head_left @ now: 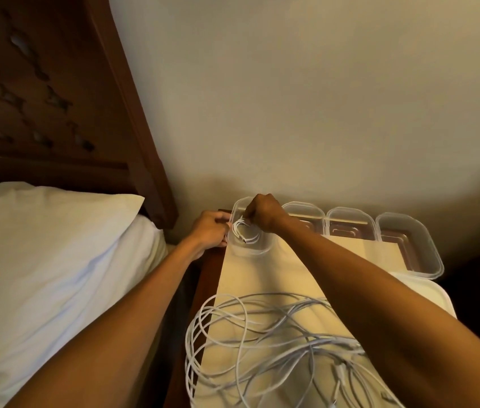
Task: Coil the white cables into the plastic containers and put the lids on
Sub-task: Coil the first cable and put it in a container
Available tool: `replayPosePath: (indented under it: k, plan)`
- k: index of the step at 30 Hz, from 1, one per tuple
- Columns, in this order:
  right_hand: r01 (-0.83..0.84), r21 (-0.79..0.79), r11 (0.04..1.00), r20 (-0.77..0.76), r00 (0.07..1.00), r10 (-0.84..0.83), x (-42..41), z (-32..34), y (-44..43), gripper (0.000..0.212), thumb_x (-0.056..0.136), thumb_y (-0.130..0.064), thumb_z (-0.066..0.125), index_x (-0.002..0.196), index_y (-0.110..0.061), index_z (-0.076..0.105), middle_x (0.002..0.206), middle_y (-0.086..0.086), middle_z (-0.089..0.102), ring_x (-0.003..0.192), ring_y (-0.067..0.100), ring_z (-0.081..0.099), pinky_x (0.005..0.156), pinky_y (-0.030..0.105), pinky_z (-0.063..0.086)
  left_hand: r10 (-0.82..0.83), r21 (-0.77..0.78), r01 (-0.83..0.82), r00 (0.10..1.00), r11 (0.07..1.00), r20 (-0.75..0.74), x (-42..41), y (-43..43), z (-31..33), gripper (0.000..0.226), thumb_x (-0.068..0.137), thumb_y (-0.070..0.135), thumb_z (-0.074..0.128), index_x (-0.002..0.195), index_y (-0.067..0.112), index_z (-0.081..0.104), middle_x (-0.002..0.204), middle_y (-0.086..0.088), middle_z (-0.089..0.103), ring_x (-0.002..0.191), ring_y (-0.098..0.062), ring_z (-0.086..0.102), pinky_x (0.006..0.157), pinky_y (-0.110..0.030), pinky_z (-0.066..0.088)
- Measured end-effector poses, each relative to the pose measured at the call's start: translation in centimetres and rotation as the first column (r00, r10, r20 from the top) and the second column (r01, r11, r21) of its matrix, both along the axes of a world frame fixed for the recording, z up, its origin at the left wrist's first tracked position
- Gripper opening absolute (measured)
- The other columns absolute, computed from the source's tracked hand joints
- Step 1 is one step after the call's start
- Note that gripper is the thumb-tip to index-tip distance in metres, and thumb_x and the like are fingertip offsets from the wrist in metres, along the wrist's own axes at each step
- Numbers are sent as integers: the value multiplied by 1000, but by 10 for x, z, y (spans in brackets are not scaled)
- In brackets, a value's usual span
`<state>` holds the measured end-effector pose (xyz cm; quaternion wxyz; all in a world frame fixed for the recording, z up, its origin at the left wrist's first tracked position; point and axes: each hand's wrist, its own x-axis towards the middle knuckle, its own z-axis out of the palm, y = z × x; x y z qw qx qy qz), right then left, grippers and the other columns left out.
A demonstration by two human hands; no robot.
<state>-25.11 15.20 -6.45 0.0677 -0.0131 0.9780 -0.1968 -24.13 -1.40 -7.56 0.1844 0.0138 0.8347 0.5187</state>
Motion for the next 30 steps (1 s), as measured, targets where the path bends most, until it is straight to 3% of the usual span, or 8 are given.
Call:
replayPosePath:
  k: [4,9,12,15,20,25,30]
  plan:
    - [-58,55,997,-34,998,60,5,-1,-4,26,86,-7,69,110,-13,74,111,11,70,93,28,66,86,38,56,-27,-15,27,999,1000,-21,4,-4,1,22,99,13,57,118,18,67,79,-3,69,71,-15,64,68,-29,58]
    - [-83,-5,997,-30,996,83,10,17,-4,27,89,-11,66,116,-11,71,117,12,69,101,29,64,90,35,53,-11,2,11,1000,1000,-22,9,-9,8,19,98,12,57,113,20,67,80,-4,70,70,-14,63,71,-31,60]
    - [-168,-10,986,105,980,168,21,25,-5,49,82,-30,77,125,-12,64,123,8,66,108,26,61,86,28,45,-14,5,14,1000,1000,-12,12,-10,9,19,97,10,58,111,18,68,85,-7,71,71,-14,62,72,-32,59]
    - [-178,40,983,116,978,172,29,19,-9,60,74,-31,83,127,-14,63,126,7,64,112,26,59,89,30,45,1,5,-1,1000,1000,-5,13,-11,6,20,98,11,59,115,17,67,82,-6,69,69,-14,62,70,-30,59]
    - [-169,11,986,75,983,167,37,11,-11,62,71,-22,85,128,-12,62,126,9,64,112,27,59,93,33,49,0,11,0,1000,1000,-2,17,-14,4,22,98,14,59,118,18,66,81,-5,68,69,-14,62,69,-28,59]
    - [-232,48,972,106,968,226,43,13,-9,59,79,-25,79,132,-11,57,132,9,60,117,28,56,98,34,47,-6,8,6,1000,1000,-6,23,-15,2,19,99,13,57,115,18,66,77,-2,66,70,-13,62,67,-27,58]
    - [-210,-45,977,41,976,212,51,13,-5,58,80,-22,78,133,-13,55,130,7,61,115,26,57,95,32,48,4,-13,-4,1000,1000,-4,27,-15,3,15,99,13,57,110,17,67,82,-5,67,73,-15,63,68,-27,59]
